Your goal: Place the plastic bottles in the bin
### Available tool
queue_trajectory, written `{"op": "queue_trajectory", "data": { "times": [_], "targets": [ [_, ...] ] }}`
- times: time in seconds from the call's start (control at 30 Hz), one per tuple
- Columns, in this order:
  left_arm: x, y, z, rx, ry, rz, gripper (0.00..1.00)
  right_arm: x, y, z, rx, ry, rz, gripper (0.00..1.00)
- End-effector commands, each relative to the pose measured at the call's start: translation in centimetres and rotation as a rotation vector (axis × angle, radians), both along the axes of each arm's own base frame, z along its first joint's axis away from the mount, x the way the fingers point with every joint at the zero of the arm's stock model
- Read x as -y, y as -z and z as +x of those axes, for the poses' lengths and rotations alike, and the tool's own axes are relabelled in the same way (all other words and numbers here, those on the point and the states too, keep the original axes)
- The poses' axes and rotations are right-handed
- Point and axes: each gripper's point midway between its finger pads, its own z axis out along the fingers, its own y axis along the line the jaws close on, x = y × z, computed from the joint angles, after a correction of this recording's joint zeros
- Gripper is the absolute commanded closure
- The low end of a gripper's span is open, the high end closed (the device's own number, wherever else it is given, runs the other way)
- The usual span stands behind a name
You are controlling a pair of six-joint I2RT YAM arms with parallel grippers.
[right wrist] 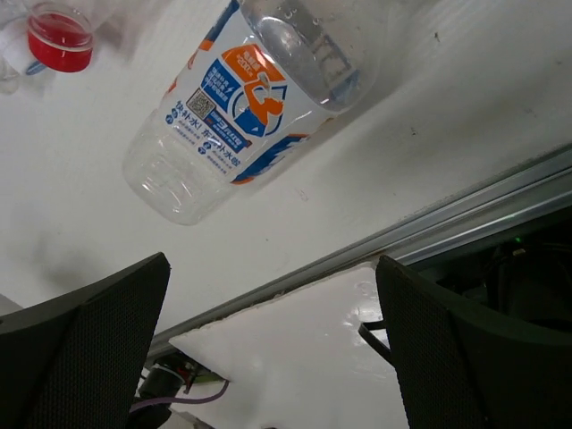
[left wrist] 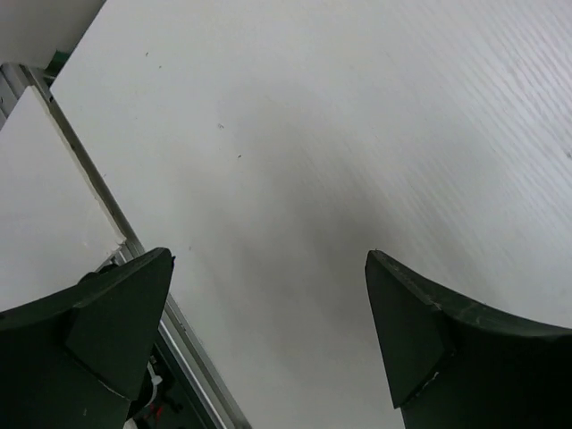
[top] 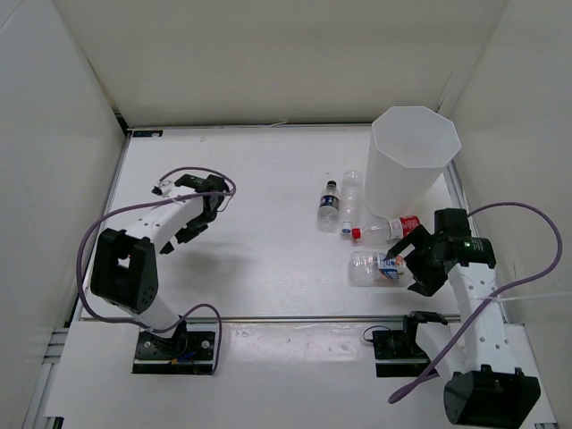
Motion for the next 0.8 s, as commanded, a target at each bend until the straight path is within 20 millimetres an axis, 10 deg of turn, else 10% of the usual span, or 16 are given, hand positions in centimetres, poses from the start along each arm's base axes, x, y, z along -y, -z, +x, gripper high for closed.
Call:
{"op": "queue_trajectory", "data": {
  "times": [0.0,0.77],
  "targets": [
    [0.7,-2.3,-1.1,-0.058,0.107,0.018,0.0,-1.2,0.7,1.4,0.02,-0.004,0.079,0.0],
    [2.2,-2.7,-1.2,-0.068,0.15,-0.153,0.0,-2.2,8.5,2.7,-0.124,0.1,0.164,0.0]
  ]
}}
